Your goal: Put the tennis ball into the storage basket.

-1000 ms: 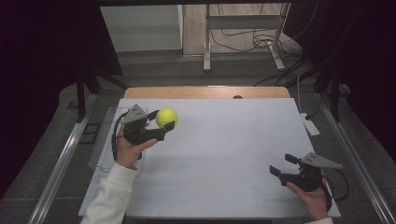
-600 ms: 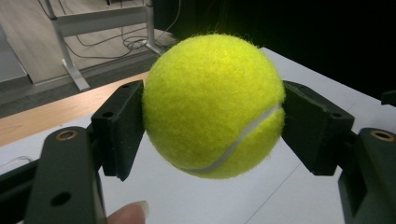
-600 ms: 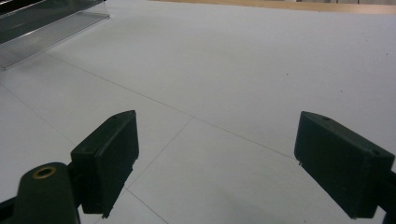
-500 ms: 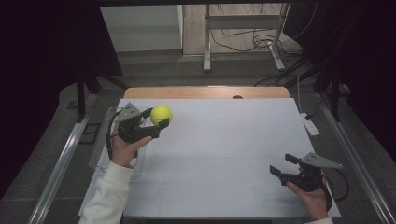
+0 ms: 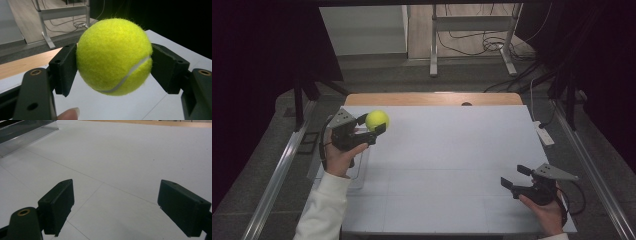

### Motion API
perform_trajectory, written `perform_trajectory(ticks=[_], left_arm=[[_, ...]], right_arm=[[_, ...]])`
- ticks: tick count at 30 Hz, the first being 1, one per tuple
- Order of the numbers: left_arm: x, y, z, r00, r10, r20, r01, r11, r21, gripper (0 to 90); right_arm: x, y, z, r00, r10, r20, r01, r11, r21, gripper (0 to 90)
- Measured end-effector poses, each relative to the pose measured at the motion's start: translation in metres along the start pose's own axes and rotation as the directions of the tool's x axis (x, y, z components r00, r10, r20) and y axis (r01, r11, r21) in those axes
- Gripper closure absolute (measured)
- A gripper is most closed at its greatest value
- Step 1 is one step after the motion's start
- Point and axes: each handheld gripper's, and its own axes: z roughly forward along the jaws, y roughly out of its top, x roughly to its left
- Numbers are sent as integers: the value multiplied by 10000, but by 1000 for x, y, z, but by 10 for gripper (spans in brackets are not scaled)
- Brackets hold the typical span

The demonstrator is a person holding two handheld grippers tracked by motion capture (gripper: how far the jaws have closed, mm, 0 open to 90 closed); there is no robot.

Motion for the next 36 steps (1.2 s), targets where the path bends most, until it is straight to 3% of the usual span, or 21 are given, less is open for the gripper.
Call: perform_trajectory(ticks=[36], left_arm=[[31,-5,-13,9953,-606,-755,595,9981,-169,271]], right_arm=[[0,0,0,10000,3,-13,-3,10000,9,139]])
